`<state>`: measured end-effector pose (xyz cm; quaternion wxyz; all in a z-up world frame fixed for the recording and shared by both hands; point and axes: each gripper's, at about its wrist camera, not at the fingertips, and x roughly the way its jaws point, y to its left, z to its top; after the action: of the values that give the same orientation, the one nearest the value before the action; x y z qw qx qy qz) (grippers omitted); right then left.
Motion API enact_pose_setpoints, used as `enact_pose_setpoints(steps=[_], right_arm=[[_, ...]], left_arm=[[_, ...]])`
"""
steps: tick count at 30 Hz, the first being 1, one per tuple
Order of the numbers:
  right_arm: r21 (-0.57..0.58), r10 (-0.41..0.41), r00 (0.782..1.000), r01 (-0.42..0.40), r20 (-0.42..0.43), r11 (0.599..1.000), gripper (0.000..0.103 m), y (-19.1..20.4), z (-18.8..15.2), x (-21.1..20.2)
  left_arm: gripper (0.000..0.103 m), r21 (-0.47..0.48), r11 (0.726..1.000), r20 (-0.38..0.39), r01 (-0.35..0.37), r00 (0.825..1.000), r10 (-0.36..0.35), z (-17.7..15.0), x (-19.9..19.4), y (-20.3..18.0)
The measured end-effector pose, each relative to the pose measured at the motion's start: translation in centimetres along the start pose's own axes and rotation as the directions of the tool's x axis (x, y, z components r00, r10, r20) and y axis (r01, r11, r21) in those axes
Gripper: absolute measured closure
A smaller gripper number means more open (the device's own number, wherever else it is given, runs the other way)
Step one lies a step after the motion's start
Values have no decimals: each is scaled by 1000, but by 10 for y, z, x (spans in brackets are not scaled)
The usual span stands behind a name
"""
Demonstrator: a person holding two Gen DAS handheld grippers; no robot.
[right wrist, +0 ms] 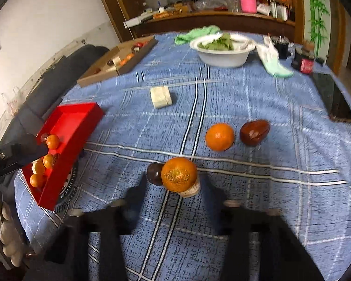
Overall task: Organize fruits
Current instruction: 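Grasp a dark plum with the left tool while the right tool grasps a mandarin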
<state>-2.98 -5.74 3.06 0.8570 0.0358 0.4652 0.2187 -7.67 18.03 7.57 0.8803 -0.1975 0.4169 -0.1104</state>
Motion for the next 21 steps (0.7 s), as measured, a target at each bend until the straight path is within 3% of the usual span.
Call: enact_pose_setpoints(steps=[7, 11, 21], right_arm=[[124, 99, 991, -110, 88, 986, 72, -31, -4, -11], [185, 123, 984, -146, 131, 972, 74, -50, -7, -15], [315, 158, 977, -196, 143, 929, 73, -89, -11, -13]], left_arm=[[14, 119, 993, -65, -5, 998, 13, -11, 35, -25], [45, 212, 976, -127, 41, 992, -15, -19, 64, -44], [46, 340, 940, -180, 36, 983, 27, -22, 124, -69]])
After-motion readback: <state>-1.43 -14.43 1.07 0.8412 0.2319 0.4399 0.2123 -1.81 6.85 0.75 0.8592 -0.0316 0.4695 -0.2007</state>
